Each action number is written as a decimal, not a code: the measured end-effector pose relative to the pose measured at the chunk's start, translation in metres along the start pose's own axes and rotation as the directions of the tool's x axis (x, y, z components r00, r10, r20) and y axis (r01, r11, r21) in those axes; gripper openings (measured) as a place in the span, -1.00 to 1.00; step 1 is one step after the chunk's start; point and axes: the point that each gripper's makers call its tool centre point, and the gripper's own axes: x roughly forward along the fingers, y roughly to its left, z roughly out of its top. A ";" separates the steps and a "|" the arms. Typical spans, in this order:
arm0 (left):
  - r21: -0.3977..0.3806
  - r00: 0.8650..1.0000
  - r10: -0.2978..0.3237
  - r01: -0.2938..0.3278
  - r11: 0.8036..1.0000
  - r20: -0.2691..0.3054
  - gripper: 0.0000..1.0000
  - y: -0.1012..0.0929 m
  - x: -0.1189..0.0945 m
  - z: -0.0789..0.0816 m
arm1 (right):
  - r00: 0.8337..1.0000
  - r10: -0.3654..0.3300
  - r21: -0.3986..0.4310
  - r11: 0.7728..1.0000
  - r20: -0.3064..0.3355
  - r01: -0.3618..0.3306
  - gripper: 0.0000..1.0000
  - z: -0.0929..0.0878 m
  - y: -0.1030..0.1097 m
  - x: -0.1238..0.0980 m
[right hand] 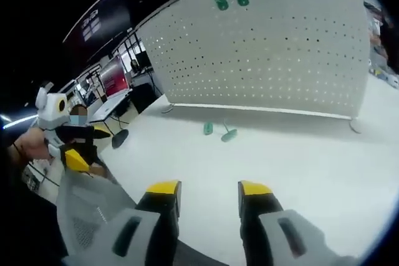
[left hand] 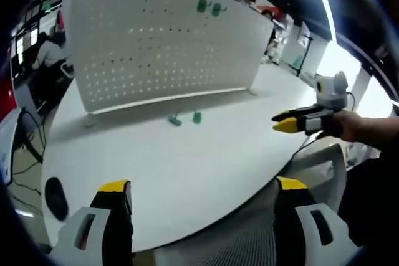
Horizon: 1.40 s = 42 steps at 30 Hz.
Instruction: Insert the hook assembly into the mounting plate slot until the hook locks in place.
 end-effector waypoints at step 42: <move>-0.124 0.999 0.011 -0.016 0.992 -0.043 0.86 0.021 0.020 -0.003 | 0.990 0.042 -0.059 0.997 -0.137 -0.051 -0.56 0.054 -0.024 0.191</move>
